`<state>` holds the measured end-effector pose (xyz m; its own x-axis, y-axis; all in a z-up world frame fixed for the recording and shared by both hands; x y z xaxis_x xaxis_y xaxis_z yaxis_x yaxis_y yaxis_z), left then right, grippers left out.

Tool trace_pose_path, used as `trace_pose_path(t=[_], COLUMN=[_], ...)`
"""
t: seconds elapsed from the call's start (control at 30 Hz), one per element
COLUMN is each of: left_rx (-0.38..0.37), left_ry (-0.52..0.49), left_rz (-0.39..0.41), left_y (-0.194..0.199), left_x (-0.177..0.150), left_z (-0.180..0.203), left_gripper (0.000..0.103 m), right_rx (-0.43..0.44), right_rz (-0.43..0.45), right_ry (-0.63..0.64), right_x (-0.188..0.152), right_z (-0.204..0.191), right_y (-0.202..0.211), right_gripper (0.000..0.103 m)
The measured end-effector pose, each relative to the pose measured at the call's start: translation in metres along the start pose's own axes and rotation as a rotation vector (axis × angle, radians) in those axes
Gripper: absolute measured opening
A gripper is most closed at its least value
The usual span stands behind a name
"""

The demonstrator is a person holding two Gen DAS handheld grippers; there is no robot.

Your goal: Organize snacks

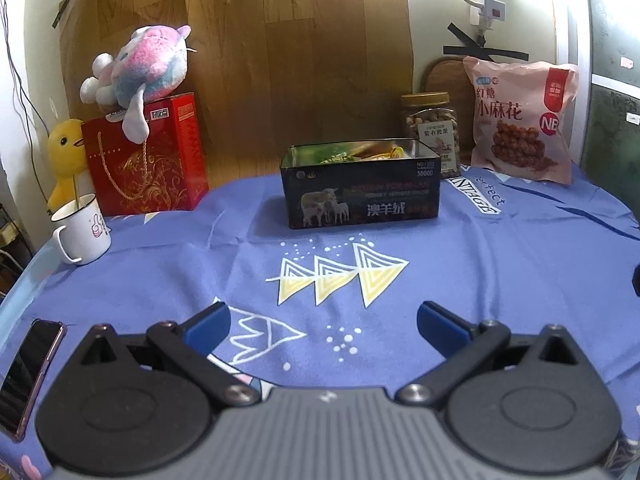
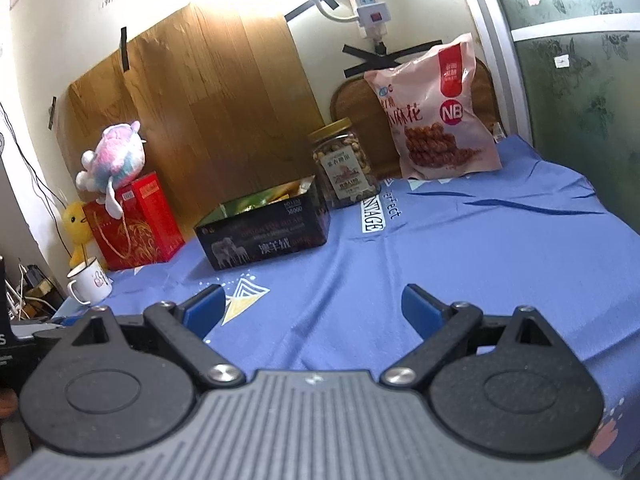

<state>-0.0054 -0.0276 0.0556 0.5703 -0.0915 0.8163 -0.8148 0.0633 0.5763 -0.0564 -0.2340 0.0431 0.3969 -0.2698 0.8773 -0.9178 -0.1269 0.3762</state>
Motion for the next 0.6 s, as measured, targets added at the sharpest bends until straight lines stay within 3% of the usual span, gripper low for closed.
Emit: trace_pose_path(t=[0.6], left_rx=[-0.016], left_ry=[-0.085], left_rz=[0.029], left_y=[0.012], left_x=[0.003], left_z=[0.036], left_gripper=[0.103], right_rx=[-0.022], right_rz=[0.029], right_ry=[-0.059], right_x=[-0.012], right_z=[0.022], right_y=[0.017], right_gripper=[0.096])
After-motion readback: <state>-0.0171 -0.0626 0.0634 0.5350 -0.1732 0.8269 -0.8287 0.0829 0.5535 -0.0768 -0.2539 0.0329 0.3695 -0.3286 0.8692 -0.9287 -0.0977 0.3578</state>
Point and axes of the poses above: each gripper's, at about its wrist camera, not at the fingertips, and y roughly against the way its jaws point, z to its right, x to its top, the point moved 5 cm from there along -y, roughly the way its jaws point, and after that the axes turned 4 degrees about -x, right-handed, at the moved point
